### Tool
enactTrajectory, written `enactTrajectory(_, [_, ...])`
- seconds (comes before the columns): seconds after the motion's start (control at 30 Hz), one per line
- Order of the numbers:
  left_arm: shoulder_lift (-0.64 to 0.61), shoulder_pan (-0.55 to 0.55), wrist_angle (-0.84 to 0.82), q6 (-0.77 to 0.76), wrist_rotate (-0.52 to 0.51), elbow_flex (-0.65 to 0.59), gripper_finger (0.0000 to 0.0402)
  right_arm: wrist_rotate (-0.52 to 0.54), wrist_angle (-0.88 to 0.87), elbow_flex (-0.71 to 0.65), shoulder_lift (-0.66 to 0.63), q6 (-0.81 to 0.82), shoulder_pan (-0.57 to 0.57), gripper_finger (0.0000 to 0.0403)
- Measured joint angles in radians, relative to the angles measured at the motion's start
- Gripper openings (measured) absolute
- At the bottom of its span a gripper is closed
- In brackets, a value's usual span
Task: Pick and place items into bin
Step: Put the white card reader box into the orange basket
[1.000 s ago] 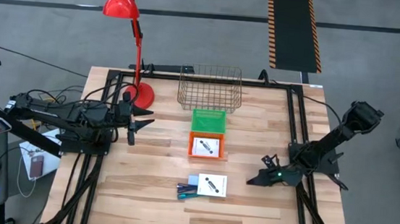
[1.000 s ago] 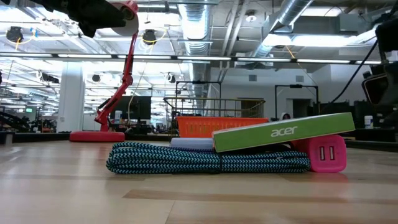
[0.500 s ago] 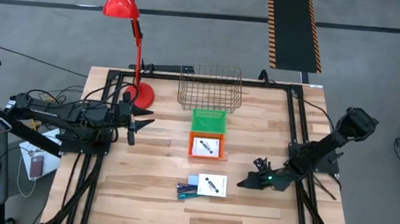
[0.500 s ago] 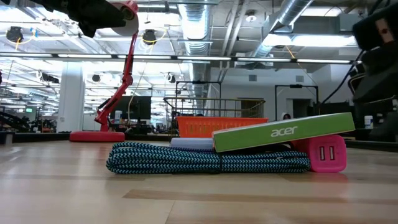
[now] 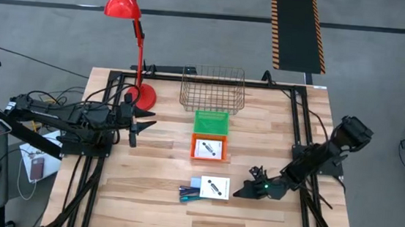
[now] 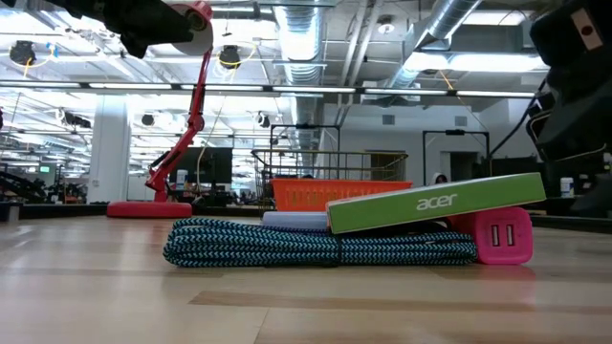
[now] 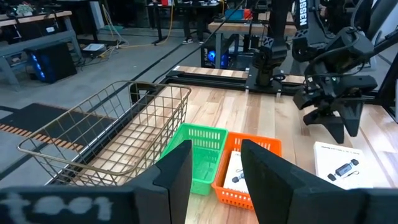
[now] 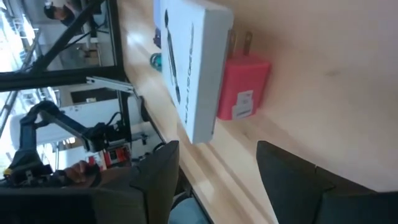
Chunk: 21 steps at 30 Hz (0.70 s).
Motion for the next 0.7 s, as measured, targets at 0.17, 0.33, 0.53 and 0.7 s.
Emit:
enactTrajectory(0.17, [0.000, 0.000, -0.001, -0.018, 0.011, 0.000, 0.0128, -0.007, 0.004, 0.043, 0.048, 0.000, 0.000, 0.0212])
enactTrajectory(0.33, [0.000, 0.000, -0.002, -0.018, 0.036, 0.000, 0.0128, -0.007, 0.007, 0.072, 0.081, -0.001, 0.000, 0.0212])
enactTrajectory(0.53, [0.000, 0.000, -0.018, -0.034, 0.048, 0.000, 0.0128, -0.007, 0.004, 0.093, 0.097, -0.007, 0.000, 0.0212])
enactTrajectory(0.7, [0.000, 0.000, -0.032, -0.041, 0.062, 0.000, 0.0128, 0.001, -0.004, 0.102, 0.097, -0.016, 0.000, 0.0212])
